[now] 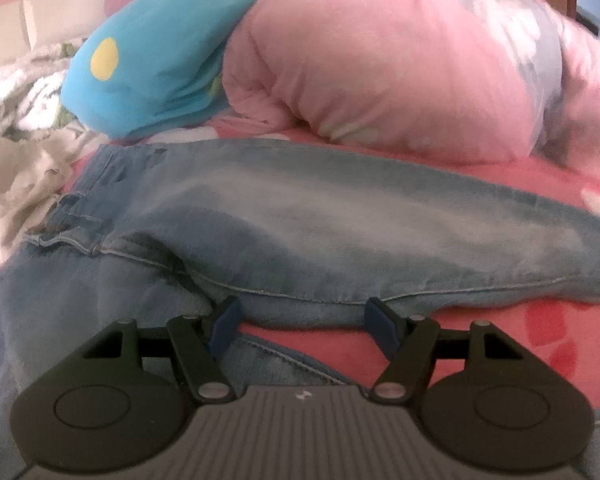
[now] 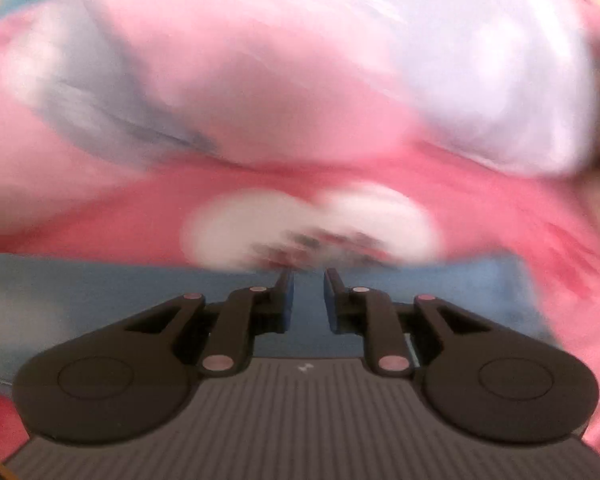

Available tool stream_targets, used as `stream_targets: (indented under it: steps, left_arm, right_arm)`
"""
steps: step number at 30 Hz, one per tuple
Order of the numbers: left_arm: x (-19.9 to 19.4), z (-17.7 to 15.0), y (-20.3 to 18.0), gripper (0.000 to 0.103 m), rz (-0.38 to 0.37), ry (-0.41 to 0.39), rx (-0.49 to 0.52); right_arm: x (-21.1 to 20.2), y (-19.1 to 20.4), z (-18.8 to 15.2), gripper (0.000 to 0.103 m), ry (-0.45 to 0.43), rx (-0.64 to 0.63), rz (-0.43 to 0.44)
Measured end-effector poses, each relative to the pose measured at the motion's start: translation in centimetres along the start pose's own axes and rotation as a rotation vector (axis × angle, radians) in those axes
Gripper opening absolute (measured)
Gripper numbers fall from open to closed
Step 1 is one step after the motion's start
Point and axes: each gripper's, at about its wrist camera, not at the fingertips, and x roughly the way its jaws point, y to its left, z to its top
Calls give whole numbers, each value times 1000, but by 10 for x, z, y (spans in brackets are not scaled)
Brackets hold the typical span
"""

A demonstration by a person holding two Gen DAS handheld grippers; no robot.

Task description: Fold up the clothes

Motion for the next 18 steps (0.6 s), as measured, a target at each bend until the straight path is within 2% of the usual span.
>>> stream_targets:
  steps: [3,8,10,14,17,18]
  left_arm:
    - [-11,5,14,69,-3,-24,-52]
    - [-17,8,32,69,-18,-17,-112]
    - [-20,8,33,68,-22,-24,-119]
    - [-27,8,33,68,-5,-57,-120]
    - [-27,9,33,68,-6,-61,-125]
    - [-26,9,33,68,-10,-54,-127]
  right_arm:
    - [-2,80,15,17,-30,-124,246]
    - [16,236,19,17,28,-343,676]
    - [20,284,13,16,50,-437,786]
    - [42,341,-3,16,146,-555,867]
    - [57,337,-28,15,239,-622,818]
    - [57,329,-31,15,236,-619,807]
